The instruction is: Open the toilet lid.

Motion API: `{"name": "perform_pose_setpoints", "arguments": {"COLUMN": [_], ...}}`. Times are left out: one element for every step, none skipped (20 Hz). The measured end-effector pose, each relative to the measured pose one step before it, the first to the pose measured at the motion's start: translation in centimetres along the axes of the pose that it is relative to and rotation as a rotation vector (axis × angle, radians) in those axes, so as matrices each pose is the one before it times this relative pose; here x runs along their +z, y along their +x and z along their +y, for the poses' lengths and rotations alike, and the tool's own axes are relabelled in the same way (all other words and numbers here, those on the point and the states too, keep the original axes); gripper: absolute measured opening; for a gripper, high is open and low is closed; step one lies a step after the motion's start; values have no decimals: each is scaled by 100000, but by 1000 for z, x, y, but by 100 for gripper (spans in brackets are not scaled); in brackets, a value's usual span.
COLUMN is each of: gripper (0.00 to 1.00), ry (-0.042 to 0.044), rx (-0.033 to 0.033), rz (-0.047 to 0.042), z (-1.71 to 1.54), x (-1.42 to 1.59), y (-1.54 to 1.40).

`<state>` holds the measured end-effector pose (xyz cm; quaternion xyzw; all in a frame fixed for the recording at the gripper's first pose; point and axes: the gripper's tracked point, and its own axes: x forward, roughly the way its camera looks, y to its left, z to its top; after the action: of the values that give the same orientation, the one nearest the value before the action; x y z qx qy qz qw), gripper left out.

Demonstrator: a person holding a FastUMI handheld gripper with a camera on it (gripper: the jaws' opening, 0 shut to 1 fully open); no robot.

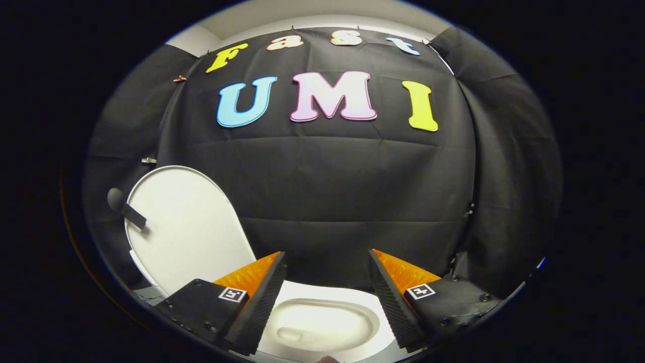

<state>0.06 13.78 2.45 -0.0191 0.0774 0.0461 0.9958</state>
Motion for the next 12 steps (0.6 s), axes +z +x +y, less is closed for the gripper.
{"name": "perform_pose_setpoints", "arguments": {"gripper": [99, 99, 99, 99, 99, 99, 99, 99, 99, 99, 99, 99], "ry": [759, 1409, 831, -139, -791, -557, -389, 149, 337, 557, 186, 351], "rx": [-1386, -378, -508, -617, -166, -394, 110, -23, 62, -215, -131, -487], "rz": [-306, -437, -506, 4, -156, -275, 129, 57, 48, -200, 32, -505], "z": [-696, -422, -300, -373, -226, -318, -208, -242, -199, -320, -256, -297], "x": [-306, -197, -86, -224, -148, -26, -122, -80, -108, 1, 16, 109], "y": [192, 175, 197, 205, 146, 90, -19, 56, -18, 37, -37, -60]}}
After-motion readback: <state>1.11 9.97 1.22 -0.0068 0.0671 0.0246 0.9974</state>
